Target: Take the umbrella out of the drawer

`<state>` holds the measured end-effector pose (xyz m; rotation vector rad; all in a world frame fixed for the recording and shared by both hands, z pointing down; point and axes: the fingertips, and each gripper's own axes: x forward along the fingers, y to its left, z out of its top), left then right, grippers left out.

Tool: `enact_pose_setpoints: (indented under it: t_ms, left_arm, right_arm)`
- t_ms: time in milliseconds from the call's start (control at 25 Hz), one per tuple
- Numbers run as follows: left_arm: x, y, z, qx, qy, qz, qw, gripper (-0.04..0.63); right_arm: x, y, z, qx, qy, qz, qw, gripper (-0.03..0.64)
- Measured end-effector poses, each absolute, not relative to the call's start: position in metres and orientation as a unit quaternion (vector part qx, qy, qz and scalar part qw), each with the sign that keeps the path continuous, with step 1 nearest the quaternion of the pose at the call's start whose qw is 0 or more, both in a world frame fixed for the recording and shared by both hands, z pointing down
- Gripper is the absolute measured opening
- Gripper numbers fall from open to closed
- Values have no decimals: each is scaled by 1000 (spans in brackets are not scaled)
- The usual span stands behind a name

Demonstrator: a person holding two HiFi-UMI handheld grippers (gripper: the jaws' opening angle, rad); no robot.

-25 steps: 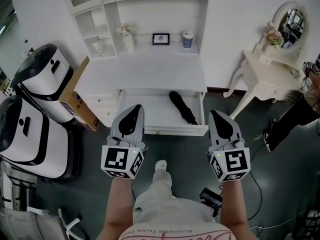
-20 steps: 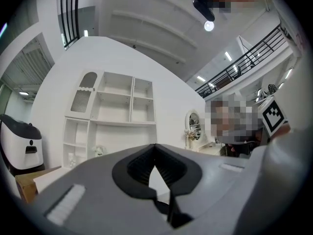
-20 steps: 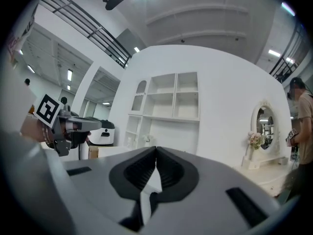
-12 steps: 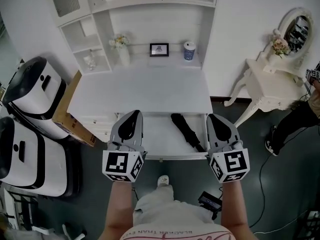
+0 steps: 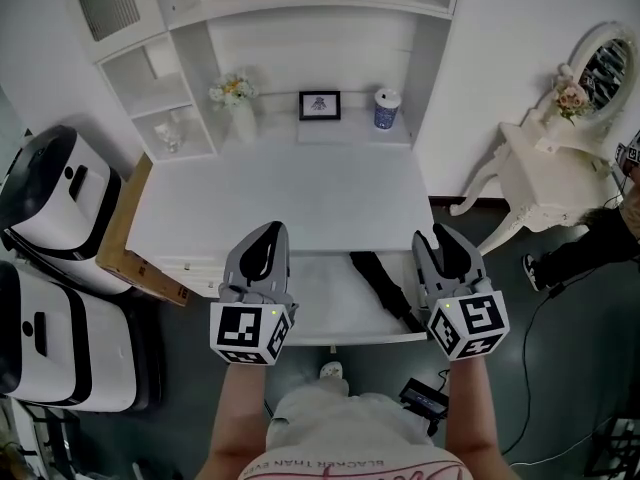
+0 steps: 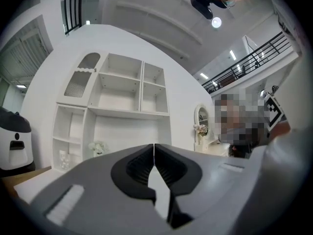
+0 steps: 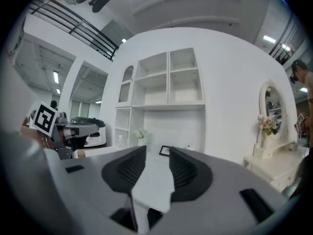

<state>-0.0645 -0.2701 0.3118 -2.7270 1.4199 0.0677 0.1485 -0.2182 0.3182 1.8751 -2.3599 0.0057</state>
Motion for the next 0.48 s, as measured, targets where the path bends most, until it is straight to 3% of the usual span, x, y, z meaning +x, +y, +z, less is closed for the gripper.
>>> enact_pose_setpoints:
  t_ms: [40,280,480]
  left_arm:
    - [-63,-274,314,-888,458,18,33,9]
    - [-62,-295,321,-893,448,22,24,12]
    - [-61,-308,330,-893,450,14,8,25]
  right_arm:
    - [147,-223,321,614,-787,8,66,146]
    - [140,-249,331,599,-798,25,64,315]
    - [138,-261,341,590,-804,37,69,333]
